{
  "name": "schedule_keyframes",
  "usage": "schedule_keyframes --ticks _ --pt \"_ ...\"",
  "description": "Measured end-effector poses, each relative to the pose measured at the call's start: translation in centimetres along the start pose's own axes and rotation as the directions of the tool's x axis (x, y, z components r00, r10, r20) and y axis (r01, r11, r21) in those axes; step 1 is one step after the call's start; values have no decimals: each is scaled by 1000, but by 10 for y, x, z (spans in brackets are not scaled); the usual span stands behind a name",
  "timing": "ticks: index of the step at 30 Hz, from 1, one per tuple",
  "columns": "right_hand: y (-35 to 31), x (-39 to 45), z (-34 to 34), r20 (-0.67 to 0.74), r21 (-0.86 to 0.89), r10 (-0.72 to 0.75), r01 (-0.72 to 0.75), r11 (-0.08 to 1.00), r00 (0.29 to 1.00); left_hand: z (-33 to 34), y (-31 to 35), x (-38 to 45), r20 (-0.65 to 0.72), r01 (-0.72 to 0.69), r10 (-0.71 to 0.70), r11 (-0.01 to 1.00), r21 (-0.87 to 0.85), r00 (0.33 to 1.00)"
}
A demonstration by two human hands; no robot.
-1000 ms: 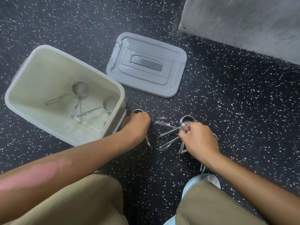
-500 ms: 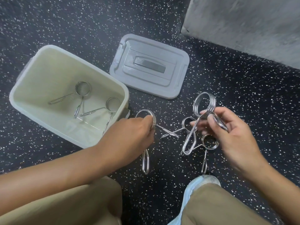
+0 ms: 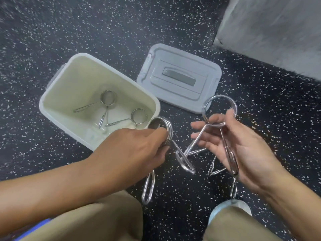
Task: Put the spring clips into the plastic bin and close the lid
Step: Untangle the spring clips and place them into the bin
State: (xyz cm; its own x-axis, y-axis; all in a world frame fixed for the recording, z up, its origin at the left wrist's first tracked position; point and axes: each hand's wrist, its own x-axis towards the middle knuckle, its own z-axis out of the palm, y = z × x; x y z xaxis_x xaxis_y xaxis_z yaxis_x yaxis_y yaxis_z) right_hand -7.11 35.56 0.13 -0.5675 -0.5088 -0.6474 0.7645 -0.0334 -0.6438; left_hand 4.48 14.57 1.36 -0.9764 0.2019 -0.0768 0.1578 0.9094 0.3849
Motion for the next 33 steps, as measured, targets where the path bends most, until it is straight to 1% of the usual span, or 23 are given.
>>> schedule_keyframes --ticks 1,3,4,9,11,14,16,18,20,22,25,29,30,32,33 --pt "1 1 2 -25 -112 0 -2 994 1000 -5 -7 -6 15 -8 7 1000 24 1000" --pt "5 -1 8 -61 -340 -18 -4 940 998 -14 -24 -15 28 -6 4 997 73 1000" --pt "8 -1 11 -74 -408 -26 -6 913 997 -20 -34 -18 30 0 -3 995 99 1000" --pt "23 -3 22 -95 -589 -55 -11 808 994 -33 -103 -17 41 -21 10 965 262 999" --pt "26 -3 23 -113 -607 -52 -28 794 992 -30 -138 -12 95 -44 12 937 345 995" --pt "29 -3 27 -160 -586 -41 -62 808 986 -19 -188 -3 211 -94 -2 890 446 978" --pt "31 -3 29 -193 -598 -61 -68 799 979 -8 -207 4 276 -133 -16 848 513 961" --pt "34 -1 28 -229 -623 -72 -89 777 971 5 -217 9 310 -160 -22 821 549 950" --pt "37 2 27 -260 -671 -77 -123 731 962 17 -224 12 331 -173 -25 813 555 943" --pt "38 4 27 -261 -714 -92 -128 688 961 30 -230 11 350 -180 -44 794 581 936" --pt "40 6 29 -216 -771 -122 -92 630 969 41 -245 5 391 -195 -60 791 579 918" --pt "33 5 33 -175 -857 -155 -73 510 972 36 -252 1 387 -222 -77 708 670 919" --pt "28 4 35 -167 -870 -170 -64 489 971 34 -253 0 382 -208 -106 692 691 918" --pt "18 2 41 -148 -900 -212 -42 433 966 33 -253 -2 383 -178 -146 701 691 912" --pt "12 1 44 -122 -927 -239 -25 373 963 32 -254 -2 386 -162 -168 707 688 907"
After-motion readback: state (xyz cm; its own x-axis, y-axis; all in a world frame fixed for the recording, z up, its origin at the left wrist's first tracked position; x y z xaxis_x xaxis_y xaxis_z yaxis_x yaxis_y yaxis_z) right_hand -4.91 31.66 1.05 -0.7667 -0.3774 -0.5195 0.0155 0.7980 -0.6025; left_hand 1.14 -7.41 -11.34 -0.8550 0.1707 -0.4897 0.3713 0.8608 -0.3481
